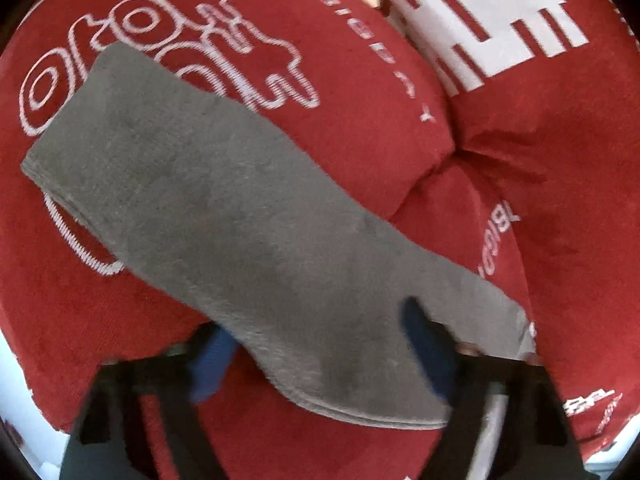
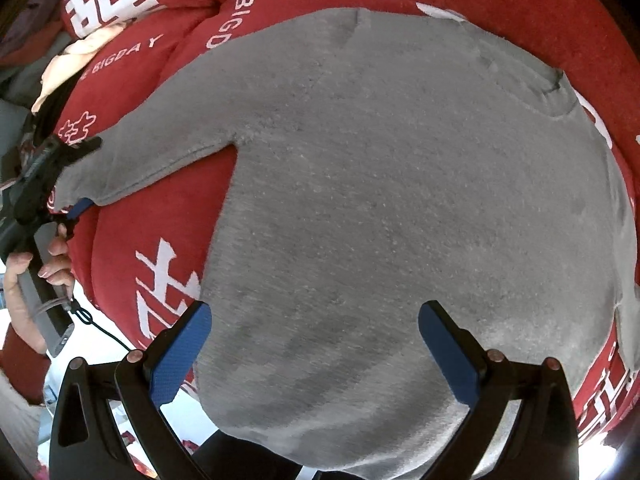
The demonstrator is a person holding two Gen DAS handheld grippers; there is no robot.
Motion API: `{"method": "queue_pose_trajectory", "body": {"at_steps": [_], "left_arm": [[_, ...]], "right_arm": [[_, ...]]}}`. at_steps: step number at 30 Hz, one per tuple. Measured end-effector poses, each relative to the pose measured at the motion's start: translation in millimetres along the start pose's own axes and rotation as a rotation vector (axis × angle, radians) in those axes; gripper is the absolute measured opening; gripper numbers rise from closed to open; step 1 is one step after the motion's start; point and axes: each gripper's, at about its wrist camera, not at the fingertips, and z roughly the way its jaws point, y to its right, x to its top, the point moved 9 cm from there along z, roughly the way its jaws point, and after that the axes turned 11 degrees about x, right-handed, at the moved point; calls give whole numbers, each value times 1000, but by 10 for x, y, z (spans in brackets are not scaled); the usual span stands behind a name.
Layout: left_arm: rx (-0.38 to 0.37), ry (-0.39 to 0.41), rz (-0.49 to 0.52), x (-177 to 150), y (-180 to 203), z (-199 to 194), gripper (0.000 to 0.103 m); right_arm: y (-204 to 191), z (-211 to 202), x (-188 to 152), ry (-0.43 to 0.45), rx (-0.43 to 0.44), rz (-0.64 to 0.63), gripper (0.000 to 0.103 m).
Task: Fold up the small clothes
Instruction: 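Grasp the sweater's side edge with the left gripper and lift it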
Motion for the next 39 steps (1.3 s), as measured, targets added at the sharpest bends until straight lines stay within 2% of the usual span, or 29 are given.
{"method": "queue_pose_trajectory", "body": {"at_steps": [1, 3, 6, 9, 10, 13, 15, 17, 20, 23, 26, 31, 35, 39], "left_arm": [[2, 1, -11, 5, -26, 1, 48], [10, 10, -16, 22, -69, -7, 20], [34, 54, 30, 59, -35, -108, 20], [23, 122, 114, 77, 182, -337, 20], [4, 150, 146, 75, 314, -448, 13], [-38, 205, 202, 48, 640, -692, 12], [-97, 245, 248, -26, 982, -902, 12], [-150, 261, 301, -128, 1373, -990, 12], [-204, 244, 334, -336, 1745, -1056, 11], [-241, 269, 419, -637, 2198, -1199, 11], [-281, 262, 511, -972, 2612, -1276, 11], [-308, 245, 696, -1684, 3317, -1205, 11], [-267, 197, 842, -2380, 3763, -810, 11], [-172, 120, 924, -2893, 3879, -318, 12]], "right_arm": [[7, -22, -7, 1, 2, 4, 103], [12, -41, 2, 6, 3, 17, 103], [58, -100, -48, 10, 9, 37, 103], [152, -188, -135, 19, 19, 62, 103], [182, -205, -152, 21, 22, 70, 103], [315, -266, -206, 27, 34, 93, 103], [398, -296, -223, 32, 39, 101, 103], [503, -348, -248, 35, 47, 110, 103], [689, -478, -282, 53, 58, 131, 103], [907, -624, -313, 80, 58, 153, 103], [1153, -723, -340, 105, 53, 194, 103], [1691, -917, -502, 153, 60, 306, 103], [2096, -1021, -694, 173, 55, 367, 103], [2416, -990, -872, 177, 47, 429, 103]]}}
